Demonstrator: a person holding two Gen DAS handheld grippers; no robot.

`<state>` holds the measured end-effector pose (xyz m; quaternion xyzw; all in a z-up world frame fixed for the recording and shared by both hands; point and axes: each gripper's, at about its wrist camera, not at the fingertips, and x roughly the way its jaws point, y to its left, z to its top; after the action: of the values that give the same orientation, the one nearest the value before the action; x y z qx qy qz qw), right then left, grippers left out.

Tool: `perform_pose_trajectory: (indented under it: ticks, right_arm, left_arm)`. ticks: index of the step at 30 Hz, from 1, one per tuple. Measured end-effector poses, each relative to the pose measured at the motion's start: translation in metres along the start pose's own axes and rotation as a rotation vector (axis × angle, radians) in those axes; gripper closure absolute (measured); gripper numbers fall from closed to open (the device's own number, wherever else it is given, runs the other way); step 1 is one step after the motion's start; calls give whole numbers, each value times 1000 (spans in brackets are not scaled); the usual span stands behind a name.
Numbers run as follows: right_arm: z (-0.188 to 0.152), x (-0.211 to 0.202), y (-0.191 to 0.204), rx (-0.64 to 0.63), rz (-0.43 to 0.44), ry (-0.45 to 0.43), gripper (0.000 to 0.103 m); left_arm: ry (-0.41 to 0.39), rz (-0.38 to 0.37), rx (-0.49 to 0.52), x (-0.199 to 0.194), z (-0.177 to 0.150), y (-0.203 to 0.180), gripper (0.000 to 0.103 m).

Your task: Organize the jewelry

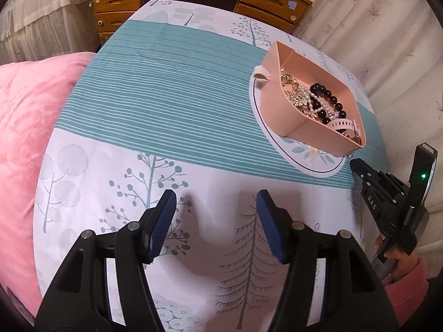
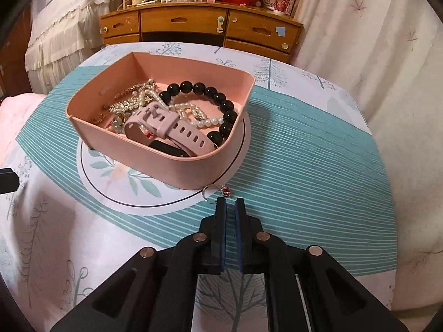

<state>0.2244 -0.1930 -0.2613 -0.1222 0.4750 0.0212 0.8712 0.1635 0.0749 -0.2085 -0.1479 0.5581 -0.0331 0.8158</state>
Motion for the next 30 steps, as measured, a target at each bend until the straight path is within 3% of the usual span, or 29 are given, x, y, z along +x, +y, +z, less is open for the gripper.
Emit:
perform_pose_trajectory:
  ticks: [5,12,16,30]
  right_arm:
    - [4,2,0,10,9,-15,83]
    - [12,8,2,-4,15,-28,83]
    - [13,11,-1,7,27,-15,98]
    - [11,-5,4,23,3,-2,101]
  left_arm:
    - [11,-10,10,4,-1,-3,46]
    - [21,-11,19,10,0,-10,46]
    - [24,-15,20,12,1,-11,46]
    - [27,-54,63,11,3,-13,46]
